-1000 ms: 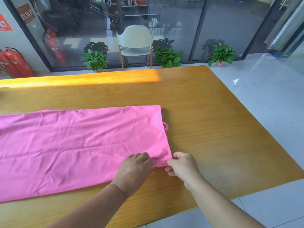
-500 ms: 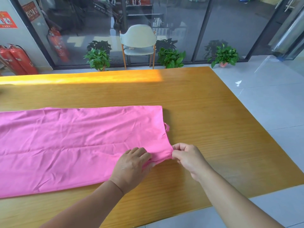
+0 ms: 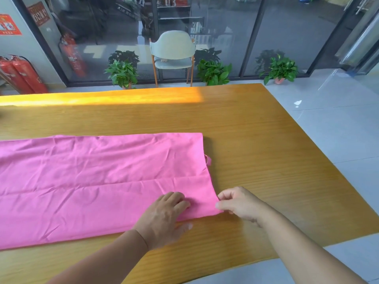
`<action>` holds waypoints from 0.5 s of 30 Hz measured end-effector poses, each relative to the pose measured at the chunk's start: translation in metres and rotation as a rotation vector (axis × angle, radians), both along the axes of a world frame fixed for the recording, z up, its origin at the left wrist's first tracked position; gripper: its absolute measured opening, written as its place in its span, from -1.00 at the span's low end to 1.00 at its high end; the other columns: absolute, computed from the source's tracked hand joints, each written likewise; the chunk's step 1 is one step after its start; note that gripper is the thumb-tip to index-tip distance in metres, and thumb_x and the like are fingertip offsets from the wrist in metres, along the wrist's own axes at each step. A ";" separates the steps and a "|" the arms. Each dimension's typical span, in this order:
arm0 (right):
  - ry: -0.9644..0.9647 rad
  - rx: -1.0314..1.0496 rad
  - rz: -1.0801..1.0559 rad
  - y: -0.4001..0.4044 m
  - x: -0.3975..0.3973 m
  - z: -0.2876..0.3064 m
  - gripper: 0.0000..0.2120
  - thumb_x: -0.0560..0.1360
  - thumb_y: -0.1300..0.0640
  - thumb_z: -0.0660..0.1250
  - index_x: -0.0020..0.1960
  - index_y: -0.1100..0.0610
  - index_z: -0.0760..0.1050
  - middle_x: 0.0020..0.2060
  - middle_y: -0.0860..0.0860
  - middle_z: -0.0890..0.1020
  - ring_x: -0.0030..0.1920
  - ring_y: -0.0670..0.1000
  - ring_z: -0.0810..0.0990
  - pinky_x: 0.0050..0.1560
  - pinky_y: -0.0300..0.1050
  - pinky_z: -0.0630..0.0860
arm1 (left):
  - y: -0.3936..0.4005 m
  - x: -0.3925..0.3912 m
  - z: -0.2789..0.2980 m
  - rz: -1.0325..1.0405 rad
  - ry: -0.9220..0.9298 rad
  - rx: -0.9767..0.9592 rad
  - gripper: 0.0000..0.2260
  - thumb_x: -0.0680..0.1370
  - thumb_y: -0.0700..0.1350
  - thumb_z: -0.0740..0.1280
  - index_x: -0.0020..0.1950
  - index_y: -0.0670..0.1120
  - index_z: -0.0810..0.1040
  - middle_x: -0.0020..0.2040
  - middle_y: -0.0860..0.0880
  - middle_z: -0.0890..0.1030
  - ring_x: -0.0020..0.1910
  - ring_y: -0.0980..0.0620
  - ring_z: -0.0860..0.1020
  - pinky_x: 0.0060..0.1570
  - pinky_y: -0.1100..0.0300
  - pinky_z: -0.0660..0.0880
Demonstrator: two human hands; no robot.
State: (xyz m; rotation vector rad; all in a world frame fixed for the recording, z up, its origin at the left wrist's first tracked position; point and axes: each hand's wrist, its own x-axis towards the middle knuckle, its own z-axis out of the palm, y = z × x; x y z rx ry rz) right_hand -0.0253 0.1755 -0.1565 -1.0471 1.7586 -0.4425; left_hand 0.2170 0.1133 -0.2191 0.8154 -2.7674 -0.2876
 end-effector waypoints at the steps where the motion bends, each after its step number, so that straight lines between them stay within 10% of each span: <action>1: 0.053 0.065 0.025 0.000 -0.001 0.000 -0.92 0.39 0.15 0.45 -0.27 0.12 0.62 -0.40 -0.09 0.58 -0.34 -0.10 0.46 -0.24 -0.25 0.38 | 0.004 0.003 -0.001 -0.019 -0.037 -0.008 -0.58 0.50 0.34 0.21 0.17 0.09 0.54 0.10 0.12 0.48 0.08 0.11 0.48 0.15 0.23 0.42; 9: 0.855 0.262 0.241 -0.012 0.023 0.025 -0.85 0.44 0.25 0.21 -0.24 0.06 0.45 -0.33 -0.03 0.55 -0.30 0.05 0.50 -0.24 -0.16 0.40 | 0.002 -0.003 0.001 0.133 0.153 0.087 -0.67 0.64 0.09 0.10 0.27 -0.01 0.52 0.30 -0.01 0.46 0.26 -0.03 0.48 0.24 -0.02 0.47; 12: 0.786 -0.229 0.130 -0.027 0.053 0.020 -0.79 0.56 0.18 0.15 0.04 0.01 0.54 -0.02 -0.03 0.61 -0.03 0.10 0.58 -0.12 -0.07 0.41 | -0.019 -0.009 -0.005 0.307 0.015 0.094 -0.47 0.64 0.15 -0.06 0.52 -0.08 0.30 0.56 -0.10 0.20 0.54 -0.11 0.17 0.49 -0.05 0.14; 15: 0.520 -0.489 0.169 -0.057 0.091 -0.009 -0.62 0.67 0.14 0.06 0.45 0.06 0.40 0.40 0.00 0.45 0.40 0.01 0.39 0.40 -0.14 0.28 | -0.031 -0.006 -0.018 0.356 -0.155 0.104 -0.34 0.60 0.27 -0.30 0.60 -0.08 -0.03 0.60 -0.05 -0.10 0.58 -0.04 -0.15 0.49 0.02 -0.18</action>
